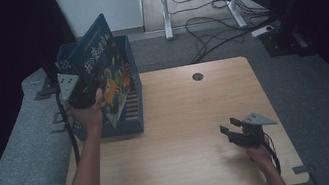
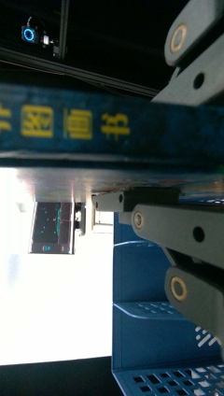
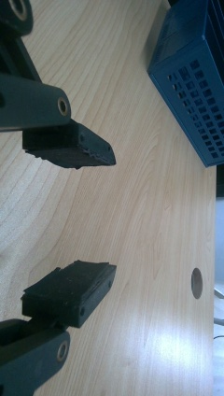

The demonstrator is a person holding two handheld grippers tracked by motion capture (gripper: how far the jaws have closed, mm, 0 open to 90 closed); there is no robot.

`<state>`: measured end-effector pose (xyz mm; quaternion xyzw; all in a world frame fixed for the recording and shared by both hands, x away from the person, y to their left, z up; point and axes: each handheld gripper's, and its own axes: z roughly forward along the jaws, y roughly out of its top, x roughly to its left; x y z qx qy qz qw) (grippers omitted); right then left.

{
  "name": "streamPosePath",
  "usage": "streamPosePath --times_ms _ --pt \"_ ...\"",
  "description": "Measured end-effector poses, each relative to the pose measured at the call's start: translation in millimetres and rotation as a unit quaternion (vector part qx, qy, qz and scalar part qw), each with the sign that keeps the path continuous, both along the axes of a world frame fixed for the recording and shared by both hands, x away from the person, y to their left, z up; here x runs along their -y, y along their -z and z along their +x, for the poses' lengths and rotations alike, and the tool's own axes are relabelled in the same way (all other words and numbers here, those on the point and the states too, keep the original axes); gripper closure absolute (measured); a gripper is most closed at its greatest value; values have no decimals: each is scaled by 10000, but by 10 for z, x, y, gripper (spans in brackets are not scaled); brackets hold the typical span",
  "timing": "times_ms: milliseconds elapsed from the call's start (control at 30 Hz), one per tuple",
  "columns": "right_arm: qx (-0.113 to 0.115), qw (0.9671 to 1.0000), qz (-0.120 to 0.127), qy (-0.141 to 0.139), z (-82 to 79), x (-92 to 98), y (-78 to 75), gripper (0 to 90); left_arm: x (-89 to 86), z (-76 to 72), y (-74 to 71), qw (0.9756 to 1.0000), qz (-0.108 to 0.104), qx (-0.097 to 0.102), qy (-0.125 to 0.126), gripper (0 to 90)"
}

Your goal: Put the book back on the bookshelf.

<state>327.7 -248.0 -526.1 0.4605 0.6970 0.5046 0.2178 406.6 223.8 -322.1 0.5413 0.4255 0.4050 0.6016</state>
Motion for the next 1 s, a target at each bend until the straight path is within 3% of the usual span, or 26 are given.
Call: streamPosePath --times_ms 400,567,833,1000 --pt "0 10000 89 -8 -31 25 -8 401 112 249 138 9999 -36 13 -128 819" --pt "-8 9999 107 2 -31 37 -10 400 178 278 200 9997 2 132 -209 820" --pt "-9 10000 55 5 -51 39 -13 400 234 359 293 9997 -31 66 -250 819" --pt "-9 10000 71 36 -54 55 -3 400 288 378 364 9995 37 156 -283 819"
